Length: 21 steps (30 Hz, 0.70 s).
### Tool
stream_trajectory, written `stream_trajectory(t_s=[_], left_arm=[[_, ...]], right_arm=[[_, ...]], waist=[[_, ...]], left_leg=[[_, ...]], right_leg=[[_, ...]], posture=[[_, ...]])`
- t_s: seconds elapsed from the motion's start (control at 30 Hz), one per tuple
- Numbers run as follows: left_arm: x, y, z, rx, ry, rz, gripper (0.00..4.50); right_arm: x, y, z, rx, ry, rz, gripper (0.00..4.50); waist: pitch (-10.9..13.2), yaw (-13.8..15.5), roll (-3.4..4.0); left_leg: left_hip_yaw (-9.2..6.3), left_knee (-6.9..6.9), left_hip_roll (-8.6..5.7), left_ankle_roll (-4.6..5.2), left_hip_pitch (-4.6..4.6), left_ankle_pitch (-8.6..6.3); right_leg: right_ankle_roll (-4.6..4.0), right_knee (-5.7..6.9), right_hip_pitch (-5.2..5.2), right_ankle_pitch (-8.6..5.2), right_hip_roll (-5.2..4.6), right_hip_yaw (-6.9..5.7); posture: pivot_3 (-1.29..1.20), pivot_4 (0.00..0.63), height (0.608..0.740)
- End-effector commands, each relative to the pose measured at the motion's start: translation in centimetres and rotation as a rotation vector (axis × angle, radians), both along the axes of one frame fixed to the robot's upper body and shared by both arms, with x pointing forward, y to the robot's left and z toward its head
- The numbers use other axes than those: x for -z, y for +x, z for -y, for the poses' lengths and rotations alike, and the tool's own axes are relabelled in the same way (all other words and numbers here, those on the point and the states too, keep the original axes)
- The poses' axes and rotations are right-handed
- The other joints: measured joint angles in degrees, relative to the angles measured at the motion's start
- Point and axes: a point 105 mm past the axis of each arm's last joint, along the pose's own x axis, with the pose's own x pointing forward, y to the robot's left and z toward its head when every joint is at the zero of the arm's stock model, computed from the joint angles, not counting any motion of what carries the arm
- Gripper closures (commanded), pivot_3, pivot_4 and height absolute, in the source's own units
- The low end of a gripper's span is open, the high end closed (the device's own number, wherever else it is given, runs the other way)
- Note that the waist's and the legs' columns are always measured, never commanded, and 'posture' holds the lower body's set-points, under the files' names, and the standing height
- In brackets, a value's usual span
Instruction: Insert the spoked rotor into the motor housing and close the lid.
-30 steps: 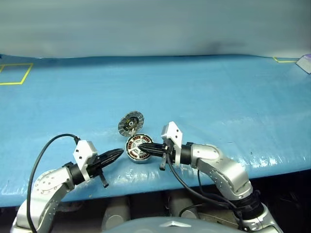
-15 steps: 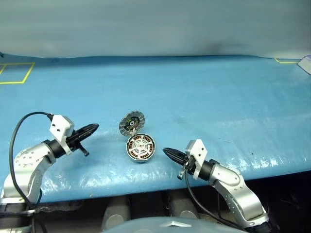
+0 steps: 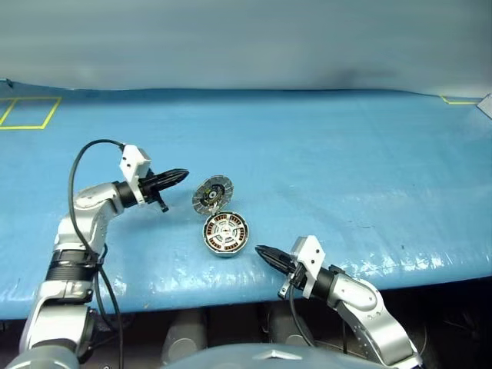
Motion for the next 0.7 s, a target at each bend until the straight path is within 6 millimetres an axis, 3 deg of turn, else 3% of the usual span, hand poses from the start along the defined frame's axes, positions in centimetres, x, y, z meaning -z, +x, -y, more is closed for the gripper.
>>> stream_trajectory(t_s=[0.03, 0.27, 0.43, 0.7], left_arm=[[-0.7, 0.5, 1.6, 0.086, -0.024, -0.010, 4.48], [-0.8, 0.7, 3.9, 0.215, -0.018, -0.031, 4.48], [-0.9, -0.6, 4.8, 0.358, -0.016, -0.108, 4.48], [-0.3, -1.5, 5.8, 0.451, 0.034, -0.139, 4.48]], right_arm=[[-0.9, 0.1, -0.2, -0.004, 0.010, 0.040, 4.50], [-1.1, 0.0, -0.2, -0.001, 0.008, 0.042, 4.50], [-0.8, 0.1, 0.2, 0.027, -0.016, 0.037, 4.50], [-0.5, 0.2, -0.1, 0.031, -0.024, 0.030, 4.50]], waist=[[0.0, 0.0, 0.00], [0.0, -0.1, 0.00], [0.0, 0.0, 0.00], [0.0, 0.0, 0.00]], left_leg=[[-0.01, 0.00, 0.00, 0.00, 0.00, 0.00], [-0.09, 0.06, 0.00, 0.01, 0.07, 0.00], [-0.12, 0.09, 0.00, 0.01, 0.08, 0.00], [-0.17, 0.12, -0.01, 0.01, 0.13, 0.00]], right_leg=[[0.00, 0.00, 0.00, 0.00, 0.00, 0.00], [0.02, 0.01, 0.13, 0.01, 0.06, 0.00], [0.02, 0.01, 0.17, 0.01, 0.06, 0.00], [0.02, 0.00, 0.27, 0.01, 0.07, -0.02]], posture=[[0.00, 0.150, 0.740], [0.00, 0.150, 0.740], [0.00, 0.150, 0.740], [0.00, 0.150, 0.740]])
